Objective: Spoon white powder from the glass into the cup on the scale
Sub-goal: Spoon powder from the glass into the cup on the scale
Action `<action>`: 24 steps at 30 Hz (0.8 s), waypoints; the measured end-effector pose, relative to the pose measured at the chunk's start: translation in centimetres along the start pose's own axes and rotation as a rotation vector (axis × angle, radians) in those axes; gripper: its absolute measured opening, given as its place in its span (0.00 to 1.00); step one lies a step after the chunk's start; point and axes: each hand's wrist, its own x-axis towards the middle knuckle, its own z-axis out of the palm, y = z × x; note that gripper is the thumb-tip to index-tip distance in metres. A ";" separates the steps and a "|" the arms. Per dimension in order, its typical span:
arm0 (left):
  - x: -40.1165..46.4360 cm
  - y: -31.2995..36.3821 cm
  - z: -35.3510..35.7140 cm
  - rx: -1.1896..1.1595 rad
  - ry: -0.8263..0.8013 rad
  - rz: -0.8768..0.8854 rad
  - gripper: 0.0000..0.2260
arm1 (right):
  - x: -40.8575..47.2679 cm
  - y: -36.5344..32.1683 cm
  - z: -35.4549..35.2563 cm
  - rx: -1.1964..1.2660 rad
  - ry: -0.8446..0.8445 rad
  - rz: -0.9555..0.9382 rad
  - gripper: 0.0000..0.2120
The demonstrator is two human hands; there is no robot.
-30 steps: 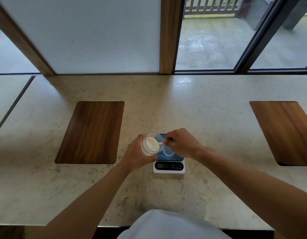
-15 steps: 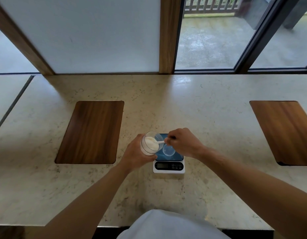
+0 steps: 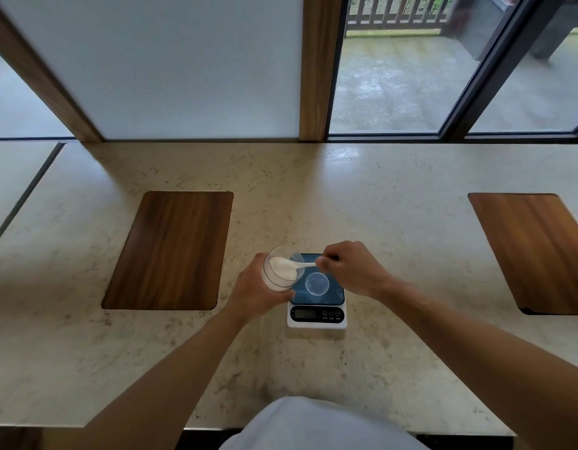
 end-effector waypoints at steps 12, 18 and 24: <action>-0.5 -0.3 0.0 -0.011 0.020 -0.047 0.36 | -1.2 1.0 -1.8 0.048 0.056 0.039 0.13; -0.7 -0.3 -0.2 -0.025 0.029 -0.072 0.35 | -1.8 1.9 -2.6 0.046 0.074 0.058 0.14; -0.9 -1.0 -0.4 -0.031 0.035 -0.112 0.37 | -2.2 3.5 -1.9 0.030 0.060 0.078 0.15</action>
